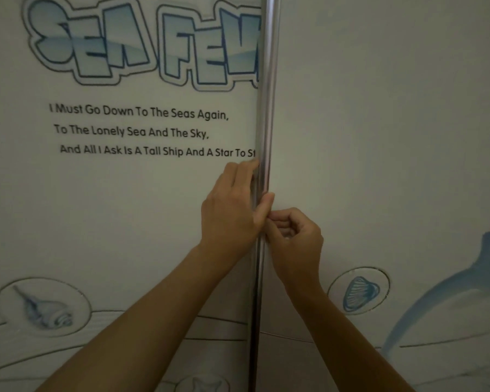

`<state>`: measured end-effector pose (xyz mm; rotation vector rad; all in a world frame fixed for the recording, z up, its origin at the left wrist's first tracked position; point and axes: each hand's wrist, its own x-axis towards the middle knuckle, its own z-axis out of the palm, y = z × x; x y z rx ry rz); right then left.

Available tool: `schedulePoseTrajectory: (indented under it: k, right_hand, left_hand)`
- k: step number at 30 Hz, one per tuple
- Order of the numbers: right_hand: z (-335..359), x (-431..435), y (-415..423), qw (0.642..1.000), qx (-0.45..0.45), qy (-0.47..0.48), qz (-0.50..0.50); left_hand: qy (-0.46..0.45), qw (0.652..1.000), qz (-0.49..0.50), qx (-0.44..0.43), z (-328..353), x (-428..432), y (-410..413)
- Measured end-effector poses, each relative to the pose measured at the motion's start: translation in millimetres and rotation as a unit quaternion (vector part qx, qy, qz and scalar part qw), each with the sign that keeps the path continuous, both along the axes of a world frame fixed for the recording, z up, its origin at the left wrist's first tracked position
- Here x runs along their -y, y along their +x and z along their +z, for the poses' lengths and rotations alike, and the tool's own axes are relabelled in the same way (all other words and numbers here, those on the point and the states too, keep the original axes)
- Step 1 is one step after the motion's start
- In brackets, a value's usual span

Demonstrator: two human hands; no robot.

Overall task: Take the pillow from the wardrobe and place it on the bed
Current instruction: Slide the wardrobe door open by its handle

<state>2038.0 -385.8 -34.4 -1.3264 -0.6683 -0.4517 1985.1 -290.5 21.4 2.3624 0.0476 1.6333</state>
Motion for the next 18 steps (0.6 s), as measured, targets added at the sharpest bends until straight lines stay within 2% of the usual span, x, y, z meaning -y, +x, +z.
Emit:
schedulePoseTrajectory:
  k: [9,18]
  right_hand:
    - [4.7,-23.9,-17.4,0.999,0.031,-0.014,-0.005]
    - [5.6,-33.1,-22.1,1.0,0.021,-0.017,-0.015]
  left_hand:
    - [-0.009,0.999,0.035,-0.015,0.6,-16.1,-19.3]
    - [-0.006,0.998,0.059,-0.006,3.7,-21.3,-26.3]
